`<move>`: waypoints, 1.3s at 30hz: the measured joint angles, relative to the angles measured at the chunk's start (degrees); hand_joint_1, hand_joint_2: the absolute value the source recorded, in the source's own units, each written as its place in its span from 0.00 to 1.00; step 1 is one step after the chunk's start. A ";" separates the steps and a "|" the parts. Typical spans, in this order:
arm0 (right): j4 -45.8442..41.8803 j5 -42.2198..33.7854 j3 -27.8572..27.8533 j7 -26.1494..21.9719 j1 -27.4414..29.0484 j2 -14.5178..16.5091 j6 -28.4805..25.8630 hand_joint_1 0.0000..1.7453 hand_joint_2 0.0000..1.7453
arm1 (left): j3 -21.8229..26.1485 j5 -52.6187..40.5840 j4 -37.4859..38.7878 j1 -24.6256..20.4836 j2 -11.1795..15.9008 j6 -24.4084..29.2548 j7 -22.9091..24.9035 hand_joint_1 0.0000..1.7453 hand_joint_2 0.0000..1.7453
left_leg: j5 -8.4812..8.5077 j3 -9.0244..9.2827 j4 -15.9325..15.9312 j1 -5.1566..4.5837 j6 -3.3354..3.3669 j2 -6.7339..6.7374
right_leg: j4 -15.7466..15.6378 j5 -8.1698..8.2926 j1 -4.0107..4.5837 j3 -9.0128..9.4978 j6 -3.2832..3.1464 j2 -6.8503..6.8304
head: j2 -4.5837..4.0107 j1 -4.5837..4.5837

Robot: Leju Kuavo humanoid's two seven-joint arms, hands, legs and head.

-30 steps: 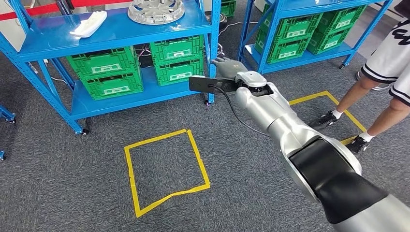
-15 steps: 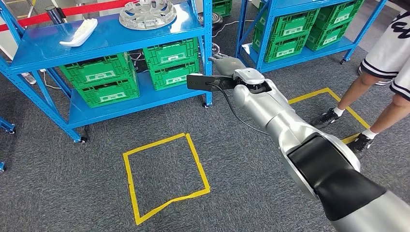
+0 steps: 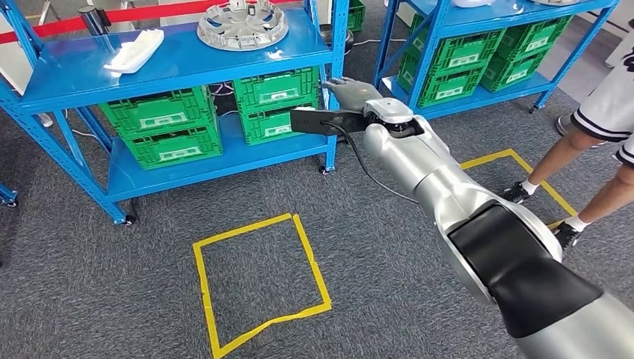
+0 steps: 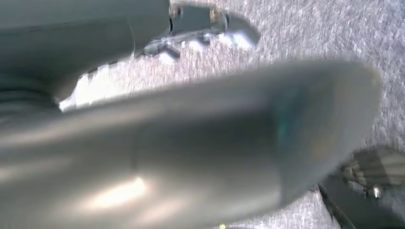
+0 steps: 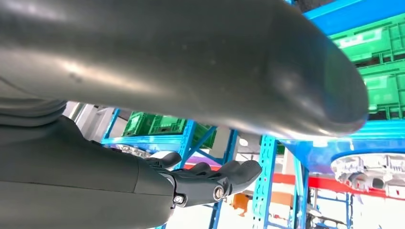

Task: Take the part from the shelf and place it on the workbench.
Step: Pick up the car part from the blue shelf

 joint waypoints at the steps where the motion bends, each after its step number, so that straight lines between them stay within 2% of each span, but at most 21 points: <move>1: 0.04 -0.03 0.07 -0.13 -0.03 -0.17 0.11 0.00 0.00 | 0.00 -0.04 0.01 0.03 -0.02 0.00 0.01 0.00 0.00 | -0.65 0.88 0.00 -0.05 -0.08 -0.01 | -2.72 1.99 0.03 0.21 -0.21 -0.01 | 0.00 0.00; 3: 0.11 -0.25 0.22 -0.30 -0.17 -0.49 0.15 0.00 0.00 | 0.00 -0.26 0.05 -0.04 -0.08 0.00 0.10 0.00 0.00 | -2.06 2.48 0.06 -0.15 -0.38 0.00 | -10.36 7.85 0.32 1.75 -0.89 -0.11 | 0.00 -0.08; 5: 0.23 -0.55 0.50 -0.35 -0.28 -0.74 0.25 0.00 0.00 | 0.01 -0.55 0.08 -0.25 -0.11 0.02 0.22 0.00 0.00 | -3.23 3.55 0.06 -0.20 -1.01 0.00 | -14.45 10.57 0.77 2.94 -1.47 -0.19 | 0.00 -0.07; 9: 0.30 -1.09 0.85 -0.40 -1.18 -0.86 0.18 0.00 0.00 | 0.04 -0.75 0.01 -0.50 -0.11 0.07 0.30 0.00 0.00 | -2.95 3.45 3.09 -0.19 -2.46 0.09 | -15.11 8.94 0.55 5.40 -2.81 -0.03 | 0.00 -0.06; 11: 0.31 -1.29 0.98 -0.54 -1.63 -0.83 0.17 0.00 0.00 | 0.05 -0.84 0.01 -0.58 -0.20 0.07 0.31 0.00 0.00 | -3.16 -0.71 9.59 0.01 -3.03 0.17 | -15.30 7.79 0.38 7.13 -3.30 0.03 | 0.00 -0.22; 13: 0.32 -1.42 1.16 -0.67 -1.57 -0.79 0.25 0.00 0.00 | 0.09 -0.92 0.04 -0.48 -0.25 0.07 0.37 0.00 0.00 | -5.93 -5.92 15.36 0.16 -3.37 0.19 | -15.32 6.37 0.34 8.77 -3.38 0.07 | 0.00 -0.27; 15: 0.35 -1.56 1.39 -0.76 -1.42 -0.75 0.30 0.00 0.00 | 0.21 -0.99 0.05 -0.23 -0.22 0.07 0.43 0.00 0.00 | -8.15 -9.07 15.81 0.20 -3.37 0.19 | -15.32 4.80 0.26 10.68 -3.30 0.14 | 0.00 -0.29; 16: 0.37 -1.70 1.52 -0.80 -1.41 -0.74 0.30 0.00 0.00 | 0.30 -1.06 0.06 -0.11 -0.19 0.07 0.46 0.00 0.00 | -7.40 -9.56 13.79 0.20 -3.31 0.21 | -15.32 3.96 0.19 11.75 -3.22 0.16 | 0.00 -0.28; 17: 0.38 -1.89 1.68 -0.82 -1.38 -0.72 0.30 0.00 0.00 | 0.38 -1.15 0.07 0.01 -0.15 0.07 0.45 0.00 0.00 | -4.71 -9.51 10.56 0.21 -3.19 0.25 | -15.35 3.09 0.12 12.73 -3.06 0.16 | 0.00 -0.30; 20: 0.67 -2.37 2.35 -0.83 -1.26 -0.58 0.30 0.00 0.00 | 0.61 -1.45 0.31 0.29 -0.09 0.07 0.46 0.00 0.00 | 6.18 -8.86 1.68 0.03 -2.54 0.51 | -15.54 0.80 0.26 14.78 -2.16 0.32 | 0.00 -0.60; 21: 0.77 -2.44 2.53 -0.84 -1.26 -0.56 0.28 0.00 0.00 | 0.70 -1.52 0.37 0.36 -0.09 0.07 0.47 0.00 0.00 | 7.45 -8.69 0.70 -0.06 -2.16 0.54 | -15.50 0.52 0.33 15.21 -1.75 0.42 | 0.00 -0.64; 22: 0.79 -2.54 2.63 -0.86 -1.31 -0.56 0.23 0.00 0.00 | 0.77 -1.60 0.36 0.35 -0.10 0.08 0.47 0.00 0.00 | 7.06 -8.19 0.68 -0.12 -1.72 0.54 | -15.51 0.52 0.33 15.44 -1.36 0.48 | 0.00 -0.62; 24: 0.79 -2.74 2.75 -1.03 -1.46 -0.73 0.08 0.00 0.00 | 0.85 -1.66 0.34 0.41 -0.15 0.09 0.45 0.00 0.00 | 6.54 -6.99 0.16 -0.03 -0.85 0.46 | -13.41 1.14 0.19 14.90 -0.83 0.36 | 0.00 -0.47; 26: 0.79 -2.91 2.90 -1.22 -1.42 -0.85 0.01 0.00 0.00 | 0.92 -1.66 0.32 0.38 -0.13 0.13 0.38 0.00 0.00 | 5.68 -5.64 -0.09 0.09 -0.23 0.33 | -7.81 0.68 0.12 11.40 -0.56 0.15 | 0.00 -0.31; 28: 0.84 -2.95 3.10 -1.23 -1.05 -0.87 0.03 0.00 0.00 | 1.02 -1.52 0.32 0.42 -0.10 0.31 0.25 0.00 0.00 | 4.48 -4.37 -0.11 0.03 0.04 0.15 | -1.54 -2.15 0.15 6.35 -0.34 0.07 | 0.00 -0.18; 30: 0.89 -2.95 3.39 -1.22 -0.60 -0.78 0.07 0.00 0.00 | 1.26 -1.25 0.33 0.65 -0.10 0.49 0.00 0.00 0.00 | 3.12 -2.76 -0.09 -0.05 -0.02 -0.06 | -0.15 -4.04 0.16 3.21 -0.30 0.06 | 0.00 -0.13; 31: 0.90 -2.96 3.56 -1.23 -0.49 -0.68 0.08 0.00 0.00 | 1.43 -1.13 0.33 0.81 -0.11 0.53 -0.12 0.00 0.00 | 2.37 -1.77 -0.08 -0.07 -0.13 -0.12 | -2.11 -3.03 0.16 2.95 -0.39 0.06 | 0.00 -0.12; 34: 0.92 -3.00 3.88 -1.21 -0.48 -0.42 0.09 0.00 0.00 | 1.82 -0.98 0.37 1.10 -0.17 0.58 -0.32 0.00 0.00 | 0.20 0.73 -0.05 -0.12 -0.70 -0.30 | -12.23 5.55 0.33 4.86 -0.93 -0.10 | 0.00 -0.14; 35: 0.95 -3.05 3.94 -1.15 -0.49 -0.28 0.05 0.00 0.00 | 1.87 -0.95 0.37 1.07 -0.18 0.59 -0.35 0.00 0.00 | -0.41 1.26 -0.04 -0.15 -1.03 -0.42 | -14.09 7.37 0.51 5.49 -1.18 -0.14 | 0.00 -0.12; 36: 0.97 -3.10 4.00 -1.08 -0.45 -0.10 -0.05 0.00 0.00 | 1.90 -0.92 0.37 1.08 -0.17 0.60 -0.35 0.00 0.00 | -0.85 1.75 0.12 -0.18 -1.42 -0.53 | -14.97 8.30 0.63 5.89 -1.49 -0.13 | 0.00 -0.10; 39: 0.93 -3.20 4.16 -0.96 -0.39 0.71 -0.77 0.00 0.00 | 1.93 -0.93 0.33 1.15 -0.14 0.61 -0.27 0.00 0.00 | -1.26 2.48 1.33 -0.19 -2.52 -0.50 | -15.07 7.94 0.56 7.19 -2.72 0.09 | 0.00 -0.01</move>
